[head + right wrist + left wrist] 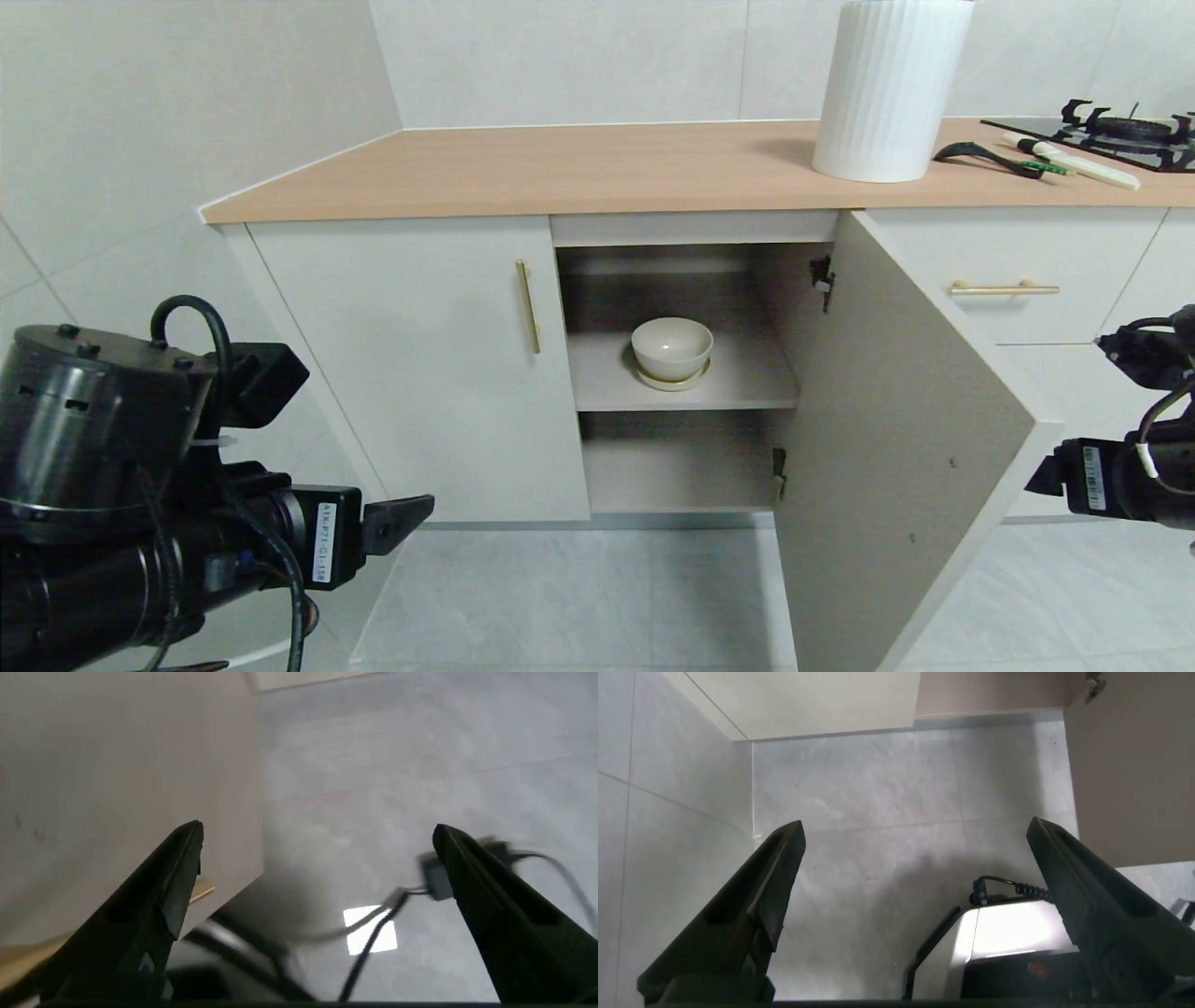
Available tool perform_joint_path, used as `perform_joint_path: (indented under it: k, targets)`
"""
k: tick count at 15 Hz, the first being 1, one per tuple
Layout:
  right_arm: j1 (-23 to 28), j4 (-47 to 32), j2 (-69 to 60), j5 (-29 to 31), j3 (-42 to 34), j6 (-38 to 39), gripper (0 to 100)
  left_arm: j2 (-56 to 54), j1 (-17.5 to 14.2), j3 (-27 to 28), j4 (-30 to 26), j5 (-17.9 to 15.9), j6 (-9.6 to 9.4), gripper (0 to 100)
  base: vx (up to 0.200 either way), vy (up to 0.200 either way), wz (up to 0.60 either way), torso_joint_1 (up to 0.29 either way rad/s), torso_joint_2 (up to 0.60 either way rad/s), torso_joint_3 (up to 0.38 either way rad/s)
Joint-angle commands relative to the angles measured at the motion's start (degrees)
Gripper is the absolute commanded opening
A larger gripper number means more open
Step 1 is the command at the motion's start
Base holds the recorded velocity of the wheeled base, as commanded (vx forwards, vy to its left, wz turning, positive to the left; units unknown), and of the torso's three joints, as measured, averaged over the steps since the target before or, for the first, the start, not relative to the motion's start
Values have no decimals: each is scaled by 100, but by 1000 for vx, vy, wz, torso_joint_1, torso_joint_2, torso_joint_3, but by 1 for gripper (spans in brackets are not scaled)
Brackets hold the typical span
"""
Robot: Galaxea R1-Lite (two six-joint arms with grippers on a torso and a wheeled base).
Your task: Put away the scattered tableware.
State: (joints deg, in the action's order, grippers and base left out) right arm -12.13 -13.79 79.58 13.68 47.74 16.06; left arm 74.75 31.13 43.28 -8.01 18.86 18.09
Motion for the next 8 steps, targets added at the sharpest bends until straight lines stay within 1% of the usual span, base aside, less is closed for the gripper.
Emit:
perform_joint_path:
  k: [1, 2, 5, 7, 8]
  targets:
    - [-422, 8, 172, 3, -19, 223, 100, -22, -2, 5, 1, 4, 1, 100, 0, 0, 0, 0, 0, 0]
    - [-659, 16, 251, -5, -1, 451, 100, -22, -2, 5, -8, 4, 1, 100, 0, 0, 0, 0, 0, 0]
    - [-1151, 447, 392, -5, -89, 697, 100, -22, -2, 5, 1, 4, 1, 100, 0, 0, 0, 0, 0, 0]
    - [-1301, 737, 427, -14, -186, 706, 100, -22, -2, 5, 1, 4, 1, 100, 0, 0, 0, 0, 0, 0]
    - [-1397, 1045, 436, -14, -309, 706, 100, -22, -2, 5, 1, 4, 1, 100, 0, 0, 0, 0, 0, 0]
